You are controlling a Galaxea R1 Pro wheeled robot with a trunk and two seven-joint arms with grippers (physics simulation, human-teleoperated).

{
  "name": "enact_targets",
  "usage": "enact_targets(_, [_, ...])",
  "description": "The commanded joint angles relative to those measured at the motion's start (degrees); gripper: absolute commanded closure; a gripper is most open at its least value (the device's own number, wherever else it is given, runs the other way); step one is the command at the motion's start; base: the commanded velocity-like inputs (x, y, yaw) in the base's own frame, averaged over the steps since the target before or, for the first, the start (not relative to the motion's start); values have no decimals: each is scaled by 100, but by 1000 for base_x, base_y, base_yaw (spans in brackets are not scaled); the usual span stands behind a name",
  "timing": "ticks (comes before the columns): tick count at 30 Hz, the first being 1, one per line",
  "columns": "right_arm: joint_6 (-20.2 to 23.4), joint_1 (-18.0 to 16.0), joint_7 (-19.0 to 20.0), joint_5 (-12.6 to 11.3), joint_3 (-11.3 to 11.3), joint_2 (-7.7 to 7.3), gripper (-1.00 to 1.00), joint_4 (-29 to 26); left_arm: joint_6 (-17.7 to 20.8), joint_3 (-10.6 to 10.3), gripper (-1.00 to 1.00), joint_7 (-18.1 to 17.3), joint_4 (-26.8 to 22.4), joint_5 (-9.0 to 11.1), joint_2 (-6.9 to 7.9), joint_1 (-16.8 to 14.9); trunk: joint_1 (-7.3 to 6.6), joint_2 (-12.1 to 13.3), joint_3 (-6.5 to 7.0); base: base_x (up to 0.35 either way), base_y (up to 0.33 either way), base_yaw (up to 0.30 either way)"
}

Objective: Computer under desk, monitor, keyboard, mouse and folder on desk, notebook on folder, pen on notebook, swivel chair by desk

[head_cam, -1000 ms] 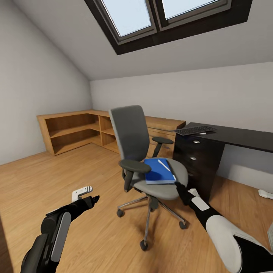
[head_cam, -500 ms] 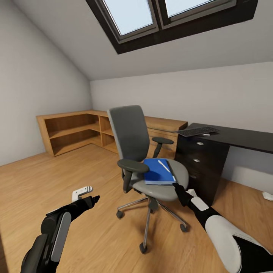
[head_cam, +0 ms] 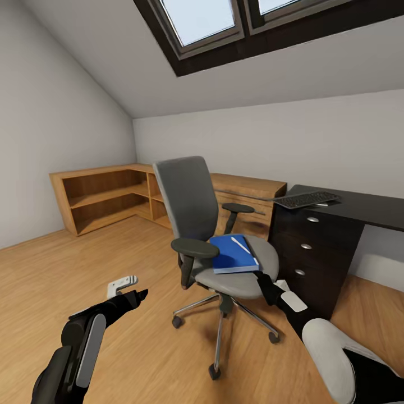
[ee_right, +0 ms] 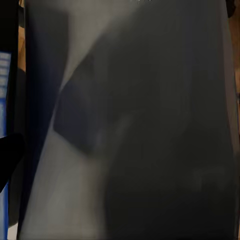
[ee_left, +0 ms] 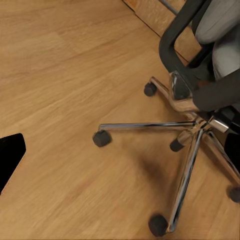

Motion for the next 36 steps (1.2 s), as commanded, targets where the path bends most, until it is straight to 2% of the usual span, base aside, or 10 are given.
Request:
enact_targets(1, [30, -6, 25, -40, -32, 1, -100, -5, 30, 9, -100, 18, -4, 43, -5, -4, 1, -3, -6, 198, 29, 0])
enact_targets(13, [26, -6, 25, -40, -36, 1, -100, -5, 30, -56, -100, 23, 7, 43, -5, -3, 1, -3, -6, 34, 5, 0])
enact_targets(23, [22, -6, 25, -40, -37, 7, -100, -5, 30, -150, -100, 30, 57, 43, -1, -4, 1, -3, -6, -204, -6, 0])
enact_targets(36, [9, -5, 9, -37, -32, 43, -100, -5, 30, -153, -100, 23, 58, 43, 3, -4, 1, -3, -6, -14, -2, 1])
